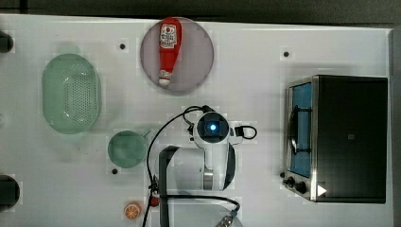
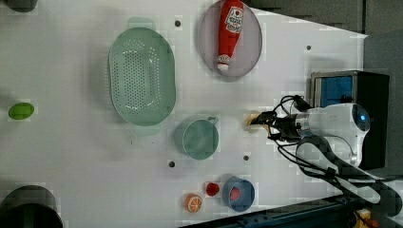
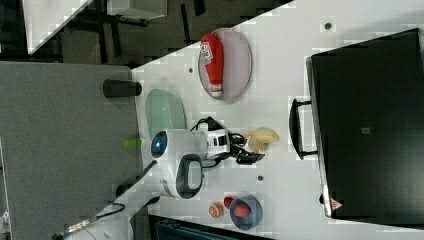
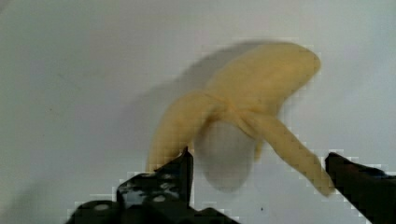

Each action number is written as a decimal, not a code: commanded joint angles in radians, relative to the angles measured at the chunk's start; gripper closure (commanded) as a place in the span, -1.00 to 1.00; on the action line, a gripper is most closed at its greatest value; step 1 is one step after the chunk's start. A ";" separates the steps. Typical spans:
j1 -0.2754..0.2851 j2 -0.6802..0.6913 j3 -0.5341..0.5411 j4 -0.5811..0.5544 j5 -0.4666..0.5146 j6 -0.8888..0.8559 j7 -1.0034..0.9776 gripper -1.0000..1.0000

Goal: Pick Banana and place it in mug.

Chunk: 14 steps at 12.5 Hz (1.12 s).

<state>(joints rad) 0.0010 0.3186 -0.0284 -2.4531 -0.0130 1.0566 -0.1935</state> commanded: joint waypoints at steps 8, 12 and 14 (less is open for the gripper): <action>-0.010 0.042 -0.005 0.017 -0.005 0.121 -0.091 0.43; -0.014 -0.202 -0.011 0.004 -0.005 -0.031 -0.091 0.43; -0.014 -0.346 -0.012 0.025 -0.005 -0.195 -0.090 0.43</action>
<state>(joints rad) 0.0081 0.0977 -0.0082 -2.4707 -0.0153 0.8955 -0.2642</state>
